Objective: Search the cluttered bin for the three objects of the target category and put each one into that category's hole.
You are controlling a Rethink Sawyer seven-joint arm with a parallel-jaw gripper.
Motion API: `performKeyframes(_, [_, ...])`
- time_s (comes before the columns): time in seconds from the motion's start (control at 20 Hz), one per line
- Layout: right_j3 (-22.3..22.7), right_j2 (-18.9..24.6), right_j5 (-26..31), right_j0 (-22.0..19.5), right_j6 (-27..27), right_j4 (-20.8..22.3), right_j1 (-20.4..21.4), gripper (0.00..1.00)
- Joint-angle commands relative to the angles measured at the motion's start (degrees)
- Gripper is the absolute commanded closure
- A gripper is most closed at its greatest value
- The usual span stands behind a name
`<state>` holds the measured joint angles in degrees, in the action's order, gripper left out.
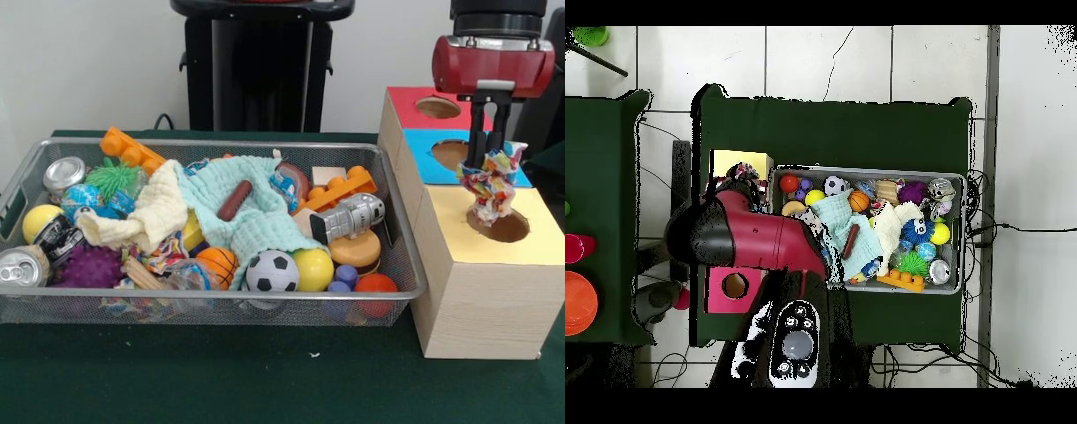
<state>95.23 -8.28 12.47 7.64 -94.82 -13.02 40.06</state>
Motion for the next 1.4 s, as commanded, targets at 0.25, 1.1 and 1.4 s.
performKeyframes(0.25, [-3.33,-0.28,-0.82,1.48,-13.85,-3.35,-4.67,1.00])
performKeyframes(1.1, [-6.87,-3.01,1.63,3.17,-12.51,-4.28,-6.74,1.00])
performKeyframes(1.4, [-6.52,-3.31,0.83,2.68,-11.74,-3.41,-6.87,1.00])
